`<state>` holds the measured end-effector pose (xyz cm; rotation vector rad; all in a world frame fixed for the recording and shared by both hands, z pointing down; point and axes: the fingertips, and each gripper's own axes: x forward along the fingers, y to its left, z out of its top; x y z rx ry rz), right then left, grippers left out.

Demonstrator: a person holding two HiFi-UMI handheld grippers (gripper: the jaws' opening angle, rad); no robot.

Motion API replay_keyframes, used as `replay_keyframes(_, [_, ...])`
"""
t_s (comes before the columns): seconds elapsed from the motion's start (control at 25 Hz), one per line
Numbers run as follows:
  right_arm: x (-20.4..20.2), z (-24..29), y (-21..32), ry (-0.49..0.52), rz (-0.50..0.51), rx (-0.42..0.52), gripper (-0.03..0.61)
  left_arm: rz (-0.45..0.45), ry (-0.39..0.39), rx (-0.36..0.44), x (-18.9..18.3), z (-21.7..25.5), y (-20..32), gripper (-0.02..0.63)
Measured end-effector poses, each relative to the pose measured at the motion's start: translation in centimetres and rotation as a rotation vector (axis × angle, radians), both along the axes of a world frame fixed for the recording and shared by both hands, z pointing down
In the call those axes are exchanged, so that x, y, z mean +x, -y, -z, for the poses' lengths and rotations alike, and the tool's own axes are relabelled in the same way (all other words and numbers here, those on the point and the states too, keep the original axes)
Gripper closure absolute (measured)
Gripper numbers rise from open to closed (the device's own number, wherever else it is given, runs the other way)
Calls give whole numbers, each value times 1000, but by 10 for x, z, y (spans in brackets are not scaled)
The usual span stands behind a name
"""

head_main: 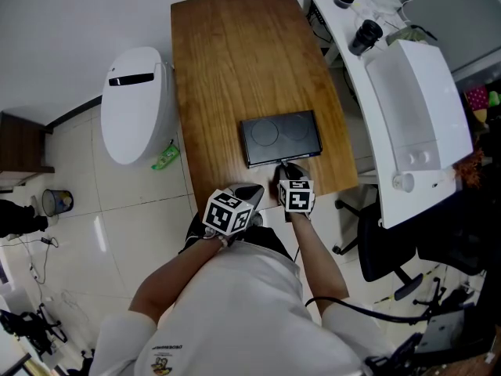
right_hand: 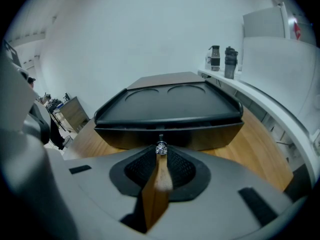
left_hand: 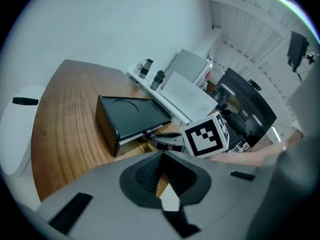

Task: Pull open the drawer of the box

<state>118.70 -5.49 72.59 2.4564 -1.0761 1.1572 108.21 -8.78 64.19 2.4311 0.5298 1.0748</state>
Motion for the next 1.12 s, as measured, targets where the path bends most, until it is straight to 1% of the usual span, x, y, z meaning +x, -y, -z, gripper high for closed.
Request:
replay_keyframes(0.76, [-21, -5, -17, 10, 15, 11, 520, 13, -7, -4, -12, 0, -16, 612])
replay_keyframes(1.12, [-31, -7, -28, 13, 14, 19, 520, 26, -3, 7, -24, -2, -24, 612])
